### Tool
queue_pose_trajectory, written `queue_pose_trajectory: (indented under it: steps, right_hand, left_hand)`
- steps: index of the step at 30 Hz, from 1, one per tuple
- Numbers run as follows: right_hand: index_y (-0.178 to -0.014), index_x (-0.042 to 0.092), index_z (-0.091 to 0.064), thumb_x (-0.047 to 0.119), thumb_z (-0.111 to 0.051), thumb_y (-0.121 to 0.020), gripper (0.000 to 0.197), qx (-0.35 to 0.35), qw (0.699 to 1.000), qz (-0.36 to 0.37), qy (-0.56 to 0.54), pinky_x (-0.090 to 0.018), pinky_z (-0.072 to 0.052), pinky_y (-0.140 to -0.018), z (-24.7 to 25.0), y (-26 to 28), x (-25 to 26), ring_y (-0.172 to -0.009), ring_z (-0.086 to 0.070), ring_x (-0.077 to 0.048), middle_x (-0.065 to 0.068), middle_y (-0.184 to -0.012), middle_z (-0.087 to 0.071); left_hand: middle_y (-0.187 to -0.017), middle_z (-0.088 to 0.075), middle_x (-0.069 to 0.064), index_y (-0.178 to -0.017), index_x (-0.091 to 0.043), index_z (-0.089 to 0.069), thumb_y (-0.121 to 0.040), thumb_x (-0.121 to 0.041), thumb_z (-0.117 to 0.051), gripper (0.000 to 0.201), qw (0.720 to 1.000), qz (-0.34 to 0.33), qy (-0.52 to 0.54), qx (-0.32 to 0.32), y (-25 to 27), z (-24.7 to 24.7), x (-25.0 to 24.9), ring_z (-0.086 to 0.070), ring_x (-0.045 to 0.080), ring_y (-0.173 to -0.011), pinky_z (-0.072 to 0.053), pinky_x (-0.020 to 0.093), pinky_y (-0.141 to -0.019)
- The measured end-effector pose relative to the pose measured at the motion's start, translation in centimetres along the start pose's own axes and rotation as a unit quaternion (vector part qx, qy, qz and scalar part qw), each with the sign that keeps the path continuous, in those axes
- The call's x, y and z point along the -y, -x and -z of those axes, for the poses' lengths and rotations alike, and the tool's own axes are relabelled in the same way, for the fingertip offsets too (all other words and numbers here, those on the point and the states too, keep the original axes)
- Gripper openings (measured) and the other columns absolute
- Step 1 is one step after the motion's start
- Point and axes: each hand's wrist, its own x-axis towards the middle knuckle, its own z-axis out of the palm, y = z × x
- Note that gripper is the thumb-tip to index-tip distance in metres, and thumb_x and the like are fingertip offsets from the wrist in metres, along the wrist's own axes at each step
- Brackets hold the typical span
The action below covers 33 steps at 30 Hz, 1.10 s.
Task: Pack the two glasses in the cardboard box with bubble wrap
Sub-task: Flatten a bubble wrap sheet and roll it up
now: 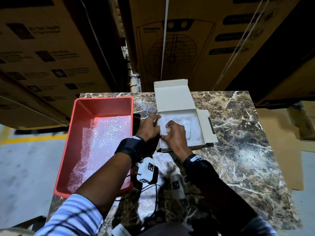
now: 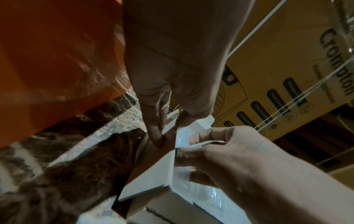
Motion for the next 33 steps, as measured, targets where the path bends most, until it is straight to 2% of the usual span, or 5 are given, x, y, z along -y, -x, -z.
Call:
queue_pose_trajectory:
  steps: [8, 20, 24, 28, 33]
  right_hand:
    - [-0.085, 0.004, -0.068, 0.006, -0.064, -0.081, 0.005, 0.032, 0.994, 0.020, 0.104, -0.032, -0.040, -0.056, -0.2, 0.4, 1.2, -0.076, -0.063, -0.037, -0.018, -0.082, -0.067]
    - [-0.068, 0.015, -0.063, 0.000, -0.058, -0.076, 0.018, 0.051, 0.997, 0.025, 0.056, -0.031, -0.032, -0.057, 0.1, 1.1, 0.8, -0.068, -0.056, -0.031, -0.016, -0.074, -0.068]
    - [-0.088, 0.011, -0.079, -0.001, -0.057, -0.082, 0.027, 0.078, 0.997, -0.009, -0.001, -0.027, -0.048, -0.060, 1.8, 0.8, 0.1, -0.071, -0.065, -0.018, -0.006, -0.077, -0.073]
    - [-0.119, 0.014, -0.071, 0.014, -0.068, -0.089, 0.030, -0.047, 0.997, -0.008, 0.059, -0.026, -0.051, -0.077, 4.1, -0.1, -1.8, -0.095, -0.068, -0.024, -0.008, -0.110, -0.071]
    - [-0.149, 0.021, -0.044, 0.026, -0.068, -0.095, 0.059, -0.040, 0.983, 0.011, 0.177, -0.040, -0.051, -0.085, 5.1, -1.1, -3.5, -0.107, -0.059, -0.035, -0.012, -0.131, -0.042]
  left_hand:
    - [-0.150, -0.046, 0.021, -0.155, -0.016, -0.040, -0.102, -0.024, -0.050, 0.055, 0.991, -0.017, -0.133, 0.007, 0.5, -1.3, -0.5, -0.042, 0.038, -0.140, -0.036, 0.043, -0.114]
    - [-0.135, -0.044, 0.024, -0.136, -0.005, -0.045, -0.103, -0.017, -0.052, 0.036, 0.954, -0.021, -0.298, 0.034, 0.8, -1.2, -2.8, -0.049, 0.043, -0.125, -0.041, 0.045, -0.098]
    - [-0.143, -0.038, 0.024, -0.138, -0.008, -0.045, -0.100, -0.030, -0.058, 0.046, 0.931, -0.013, -0.363, 0.029, 0.8, -0.9, -3.7, -0.051, 0.043, -0.125, -0.046, 0.044, -0.093]
    - [-0.139, -0.032, 0.017, -0.127, -0.012, -0.050, -0.089, -0.036, -0.067, 0.047, 0.918, -0.050, -0.390, -0.051, 1.1, -1.4, -3.3, -0.055, 0.035, -0.108, -0.048, 0.039, -0.073]
    - [-0.132, -0.043, 0.012, -0.142, -0.021, -0.047, -0.095, -0.037, -0.060, 0.051, 0.891, -0.190, -0.409, -0.045, 0.3, -2.8, -3.3, -0.045, 0.034, -0.116, -0.042, 0.044, -0.090]
